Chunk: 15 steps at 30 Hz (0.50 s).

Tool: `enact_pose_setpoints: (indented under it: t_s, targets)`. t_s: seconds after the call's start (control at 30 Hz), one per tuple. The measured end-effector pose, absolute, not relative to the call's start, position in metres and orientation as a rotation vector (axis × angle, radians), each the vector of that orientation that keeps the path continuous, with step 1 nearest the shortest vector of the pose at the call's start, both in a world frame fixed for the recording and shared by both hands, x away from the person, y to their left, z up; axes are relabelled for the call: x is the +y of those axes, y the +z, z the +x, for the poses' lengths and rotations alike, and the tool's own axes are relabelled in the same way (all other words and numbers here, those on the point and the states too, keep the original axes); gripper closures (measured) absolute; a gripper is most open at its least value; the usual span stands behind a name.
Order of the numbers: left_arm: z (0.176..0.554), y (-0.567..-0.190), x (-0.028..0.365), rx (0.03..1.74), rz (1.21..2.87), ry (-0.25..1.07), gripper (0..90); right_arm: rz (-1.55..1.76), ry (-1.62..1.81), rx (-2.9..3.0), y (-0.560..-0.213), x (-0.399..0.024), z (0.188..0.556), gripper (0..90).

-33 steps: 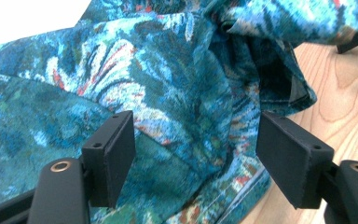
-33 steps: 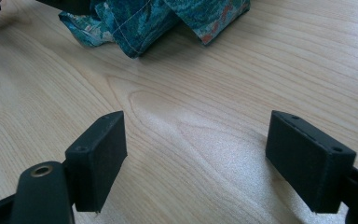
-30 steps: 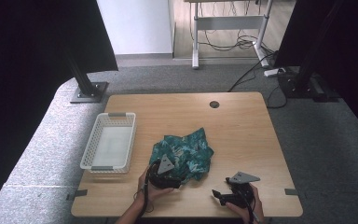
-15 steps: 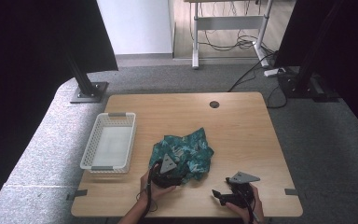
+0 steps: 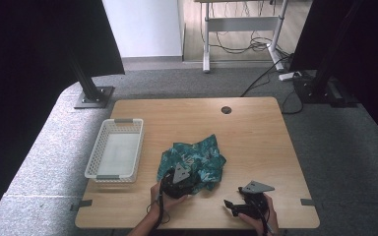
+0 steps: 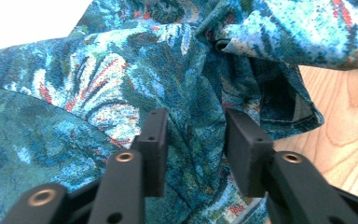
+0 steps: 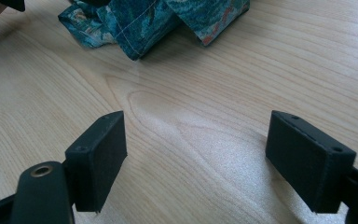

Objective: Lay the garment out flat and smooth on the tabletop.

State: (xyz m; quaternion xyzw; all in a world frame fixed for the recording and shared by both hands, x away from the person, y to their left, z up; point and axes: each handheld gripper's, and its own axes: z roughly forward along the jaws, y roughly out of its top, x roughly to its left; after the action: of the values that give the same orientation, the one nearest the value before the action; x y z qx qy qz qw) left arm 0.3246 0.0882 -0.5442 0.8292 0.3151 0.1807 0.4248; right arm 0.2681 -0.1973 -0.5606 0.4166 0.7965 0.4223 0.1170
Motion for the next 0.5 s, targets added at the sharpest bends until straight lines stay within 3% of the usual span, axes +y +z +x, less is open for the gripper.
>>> enact_pose_setpoints:
  t_s: [0.33,0.5]
  targets:
    - [0.3252,-0.5439,0.0934,0.765,2.069,0.395,80.8,1.219,1.235,2.332,-0.5605,-0.1972,0.2681,20.0]
    - [0.327,-0.5441,0.0965,0.751,2.062,0.346,85.6,1.216,1.236,2.333,-0.5606,-0.1978,0.2681,20.0]
